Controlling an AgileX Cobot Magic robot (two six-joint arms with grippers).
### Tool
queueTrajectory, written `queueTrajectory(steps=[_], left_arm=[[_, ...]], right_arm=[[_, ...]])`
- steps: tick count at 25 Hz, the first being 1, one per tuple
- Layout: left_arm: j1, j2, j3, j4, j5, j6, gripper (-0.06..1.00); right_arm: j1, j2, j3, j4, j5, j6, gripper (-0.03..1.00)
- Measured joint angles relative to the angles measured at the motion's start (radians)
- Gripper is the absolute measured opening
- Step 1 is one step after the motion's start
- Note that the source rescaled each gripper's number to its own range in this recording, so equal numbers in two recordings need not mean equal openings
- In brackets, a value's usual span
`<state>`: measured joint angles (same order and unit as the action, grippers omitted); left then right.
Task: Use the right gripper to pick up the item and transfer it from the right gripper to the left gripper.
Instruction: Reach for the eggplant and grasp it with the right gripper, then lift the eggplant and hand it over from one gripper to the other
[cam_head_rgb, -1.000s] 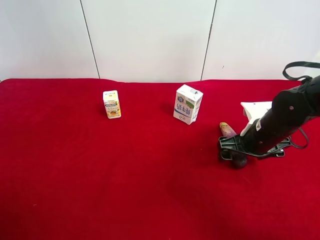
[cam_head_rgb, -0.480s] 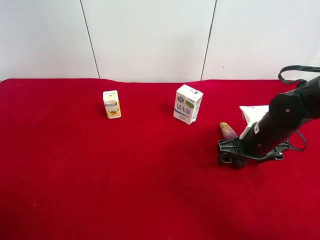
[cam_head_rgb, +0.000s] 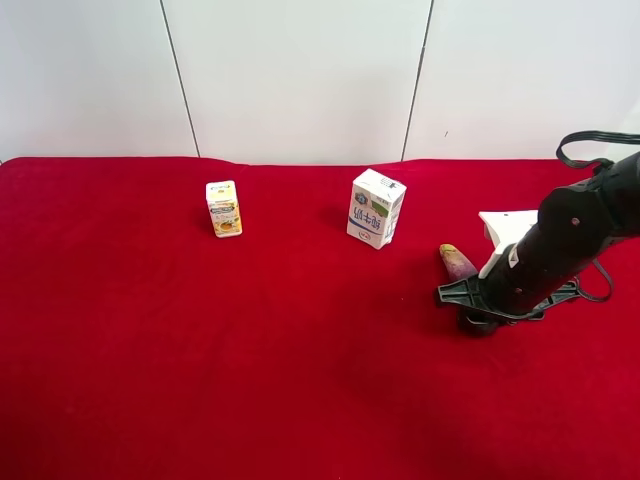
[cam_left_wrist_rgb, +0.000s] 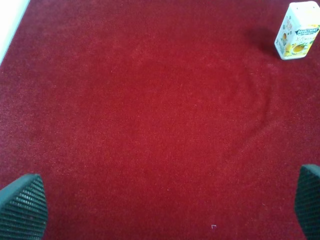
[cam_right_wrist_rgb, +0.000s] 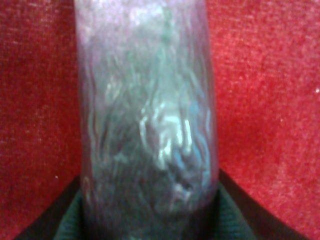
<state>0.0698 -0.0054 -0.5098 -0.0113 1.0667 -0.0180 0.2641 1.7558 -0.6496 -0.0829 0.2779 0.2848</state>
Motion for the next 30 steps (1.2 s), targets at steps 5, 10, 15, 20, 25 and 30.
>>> queueTrajectory(steps=[5,10,15,20,25,30], left_arm=[[0.0,0.0,0.0,0.0,0.0,0.0,1.0],[0.0,0.0,0.0,0.0,0.0,0.0,1.0],[0.0,0.0,0.0,0.0,0.0,0.0,1.0],[0.0,0.0,0.0,0.0,0.0,0.0,1.0],[0.0,0.0,0.0,0.0,0.0,0.0,1.0],[0.0,0.0,0.0,0.0,0.0,0.0,1.0]], right_arm=[[0.0,0.0,0.0,0.0,-0.004,0.0,0.01],[0.0,0.0,0.0,0.0,-0.006,0.0,0.01],[0.0,-0.054,0.0,0.0,-0.013,-0.018,0.01],[0.0,-0.15,0.0,0.0,-0.011,-0.026,0.01],[0.006,-0.259,-0.001,0.004,-0.009,-0.132,0.01],[0.057,-0.327,-0.003,0.053,-0.056,-0.275,0.01]])
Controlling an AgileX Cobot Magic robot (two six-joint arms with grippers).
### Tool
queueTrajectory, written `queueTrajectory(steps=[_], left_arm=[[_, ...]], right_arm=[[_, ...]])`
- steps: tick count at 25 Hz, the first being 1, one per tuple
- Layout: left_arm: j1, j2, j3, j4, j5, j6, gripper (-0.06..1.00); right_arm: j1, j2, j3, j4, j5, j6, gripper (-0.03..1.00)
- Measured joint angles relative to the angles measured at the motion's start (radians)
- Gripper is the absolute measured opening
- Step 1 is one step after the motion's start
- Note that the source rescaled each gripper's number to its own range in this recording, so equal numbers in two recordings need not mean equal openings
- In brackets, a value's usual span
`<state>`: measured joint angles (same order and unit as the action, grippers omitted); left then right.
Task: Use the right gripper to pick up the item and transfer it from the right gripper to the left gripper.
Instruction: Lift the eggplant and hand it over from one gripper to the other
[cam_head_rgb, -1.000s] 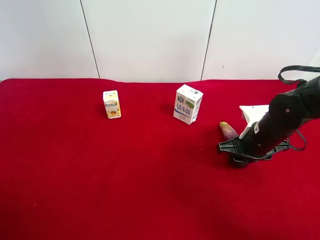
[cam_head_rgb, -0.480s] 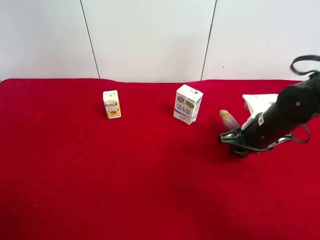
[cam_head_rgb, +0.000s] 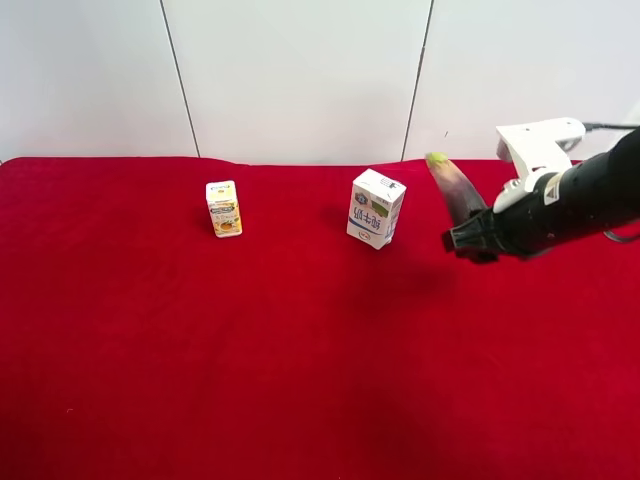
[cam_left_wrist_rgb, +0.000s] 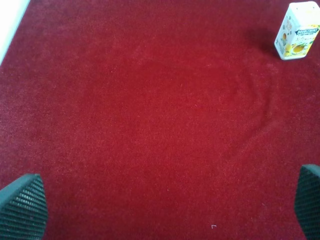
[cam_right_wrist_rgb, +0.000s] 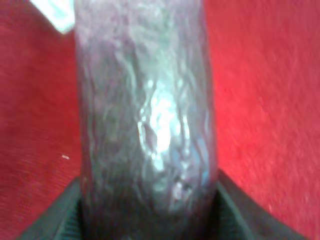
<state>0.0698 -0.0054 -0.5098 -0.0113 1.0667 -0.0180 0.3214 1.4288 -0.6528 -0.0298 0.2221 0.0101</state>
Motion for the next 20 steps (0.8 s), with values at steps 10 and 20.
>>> queueTrajectory(steps=[10,20], left_arm=[[0.0,0.0,0.0,0.0,0.0,0.0,1.0],[0.0,0.0,0.0,0.0,0.0,0.0,1.0]], right_arm=[[0.21,-0.005,-0.088,0.03,-0.095,-0.11,0.01],[0.318,0.002,-0.241,0.03,-0.123,-0.111,0.01]])
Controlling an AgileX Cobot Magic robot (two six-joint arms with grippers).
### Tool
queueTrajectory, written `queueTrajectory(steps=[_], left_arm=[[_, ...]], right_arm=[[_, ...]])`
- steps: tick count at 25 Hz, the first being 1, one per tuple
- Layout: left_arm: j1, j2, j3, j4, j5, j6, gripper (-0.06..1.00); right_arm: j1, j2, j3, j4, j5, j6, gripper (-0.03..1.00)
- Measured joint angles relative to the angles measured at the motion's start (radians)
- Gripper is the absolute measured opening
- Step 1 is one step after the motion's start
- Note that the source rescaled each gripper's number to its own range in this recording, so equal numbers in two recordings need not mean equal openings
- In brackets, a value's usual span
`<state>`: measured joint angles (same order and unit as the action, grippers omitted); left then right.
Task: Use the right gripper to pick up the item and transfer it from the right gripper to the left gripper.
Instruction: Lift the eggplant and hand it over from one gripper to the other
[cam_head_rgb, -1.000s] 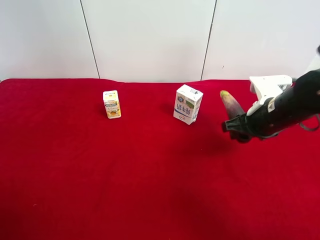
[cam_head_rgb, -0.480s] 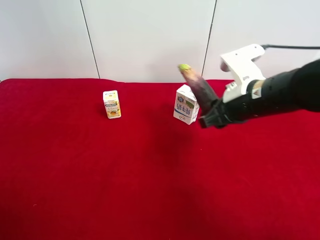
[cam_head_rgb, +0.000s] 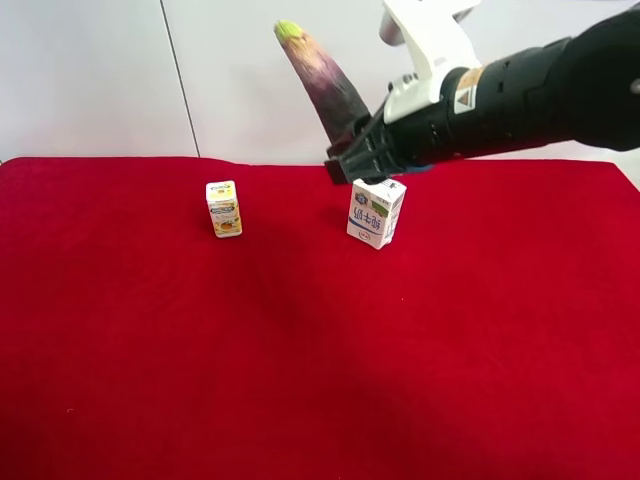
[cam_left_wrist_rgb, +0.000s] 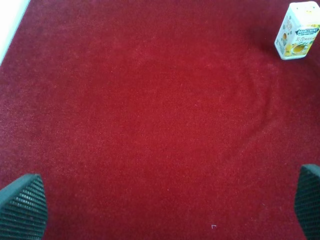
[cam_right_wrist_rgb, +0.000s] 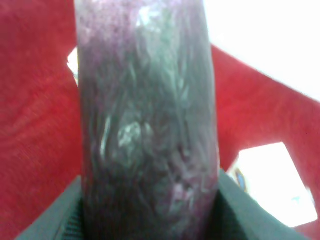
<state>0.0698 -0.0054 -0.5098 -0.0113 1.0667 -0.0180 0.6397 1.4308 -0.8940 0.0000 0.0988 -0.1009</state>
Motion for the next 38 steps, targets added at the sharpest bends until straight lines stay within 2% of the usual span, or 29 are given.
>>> queueTrajectory(steps=[11,16,24,33,35,38], left_arm=[[0.0,0.0,0.0,0.0,0.0,0.0,1.0],[0.0,0.0,0.0,0.0,0.0,0.0,1.0],[0.0,0.01,0.0,-0.019,-0.001,0.0,1.0],[0.0,0.271,-0.094,-0.044,-0.103,0.005,1.0],[0.0,0.343,-0.118,-0.066,-0.125,0.018,1.0],[0.0,0.435,-0.129,-0.152,-0.188,0.06,1.0]], right_arm=[[0.053,0.132,-0.009,0.0,-0.081,0.0,0.01],[0.089,0.136,-0.009,0.0,-0.153,0.0,0.01],[0.094,0.136,-0.009,0.0,-0.209,0.0,0.01],[0.094,0.136,-0.009,0.0,-0.21,0.0,0.01],[0.094,0.136,-0.009,0.0,-0.21,0.0,0.01],[0.094,0.136,-0.009,0.0,-0.21,0.0,0.01]])
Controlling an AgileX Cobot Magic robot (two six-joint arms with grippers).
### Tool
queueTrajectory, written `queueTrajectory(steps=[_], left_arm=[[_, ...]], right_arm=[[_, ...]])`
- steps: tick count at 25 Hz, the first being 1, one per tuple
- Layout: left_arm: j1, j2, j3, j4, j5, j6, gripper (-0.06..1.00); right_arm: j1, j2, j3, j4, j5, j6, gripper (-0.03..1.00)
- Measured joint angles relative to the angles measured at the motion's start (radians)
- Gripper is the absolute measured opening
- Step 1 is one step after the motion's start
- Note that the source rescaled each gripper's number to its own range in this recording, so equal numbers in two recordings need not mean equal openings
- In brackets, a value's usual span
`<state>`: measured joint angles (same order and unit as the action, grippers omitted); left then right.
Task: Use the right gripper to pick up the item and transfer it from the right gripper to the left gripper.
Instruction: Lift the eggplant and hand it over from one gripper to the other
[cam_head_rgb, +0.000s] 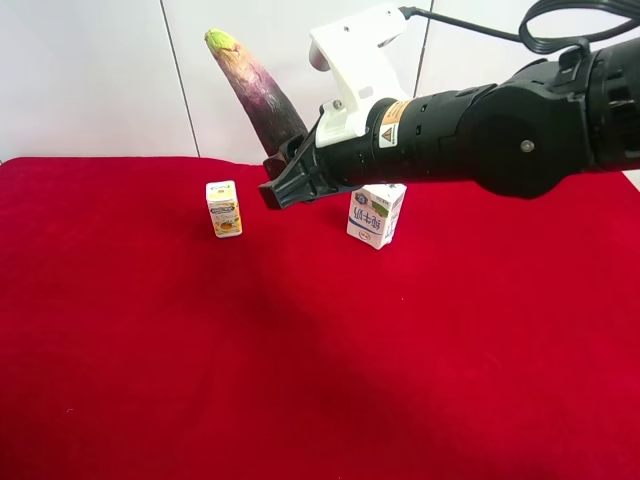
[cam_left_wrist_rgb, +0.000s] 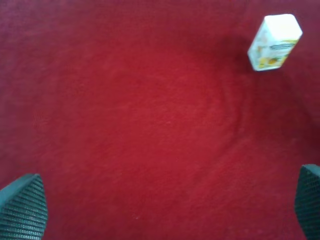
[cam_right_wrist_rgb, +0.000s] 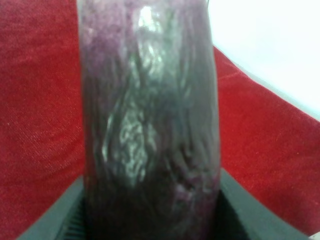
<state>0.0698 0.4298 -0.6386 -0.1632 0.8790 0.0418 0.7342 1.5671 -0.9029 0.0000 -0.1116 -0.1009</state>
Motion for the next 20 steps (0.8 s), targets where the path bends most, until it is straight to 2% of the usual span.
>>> queueTrajectory(steps=[5,10,13,20], left_arm=[[0.0,0.128,0.0,-0.174,-0.13,0.092,1.0],[0.0,0.235,0.0,-0.296,-0.171,0.207,1.0],[0.0,0.267,0.0,-0.332,-0.185,0.244,1.0],[0.0,0.28,0.0,-0.35,-0.29,0.275,1.0]], right_arm=[[0.0,0.0,0.0,0.0,0.0,0.0,0.01],[0.0,0.0,0.0,0.0,0.0,0.0,0.01],[0.0,0.0,0.0,0.0,0.0,0.0,0.01],[0.0,0.0,0.0,0.0,0.0,0.0,0.01]])
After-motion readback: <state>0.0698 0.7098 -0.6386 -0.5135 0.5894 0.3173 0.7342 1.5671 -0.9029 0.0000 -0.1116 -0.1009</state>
